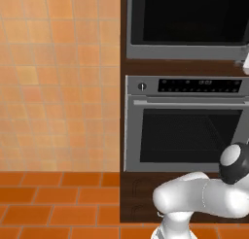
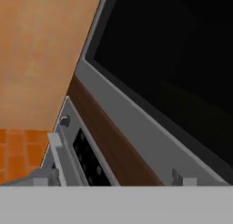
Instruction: Pick the squash from the sink and place it in the bowl. Then pick the bowl and place it in the microwave. Then close the microwave door and press the start button.
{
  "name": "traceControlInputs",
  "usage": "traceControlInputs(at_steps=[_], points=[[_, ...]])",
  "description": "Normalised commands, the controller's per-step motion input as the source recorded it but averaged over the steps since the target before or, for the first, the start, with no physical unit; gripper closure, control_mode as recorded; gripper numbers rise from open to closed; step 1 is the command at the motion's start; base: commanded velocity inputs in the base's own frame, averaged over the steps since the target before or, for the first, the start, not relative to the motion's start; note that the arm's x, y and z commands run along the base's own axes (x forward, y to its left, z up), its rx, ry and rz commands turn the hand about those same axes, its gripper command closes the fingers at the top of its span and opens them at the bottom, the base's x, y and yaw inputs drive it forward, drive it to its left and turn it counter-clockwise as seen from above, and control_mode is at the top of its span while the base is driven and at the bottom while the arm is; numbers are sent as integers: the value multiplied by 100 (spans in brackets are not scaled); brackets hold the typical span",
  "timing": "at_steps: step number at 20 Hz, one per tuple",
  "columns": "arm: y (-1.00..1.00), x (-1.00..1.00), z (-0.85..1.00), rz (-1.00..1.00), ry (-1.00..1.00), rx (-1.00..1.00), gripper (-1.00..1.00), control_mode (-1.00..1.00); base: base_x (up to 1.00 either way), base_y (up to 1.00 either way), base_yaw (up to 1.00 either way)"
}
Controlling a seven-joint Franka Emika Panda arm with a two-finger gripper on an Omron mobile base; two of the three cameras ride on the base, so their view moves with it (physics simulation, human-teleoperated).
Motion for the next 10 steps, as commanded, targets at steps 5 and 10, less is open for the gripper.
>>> traceControlInputs(at_steps=[5,10], points=[[-8,-95,-14,-4,-52,-25,-100,-100,0,0,0],[-50,-33,0,-13,-36,-30,-100,-100,0,0,0]])
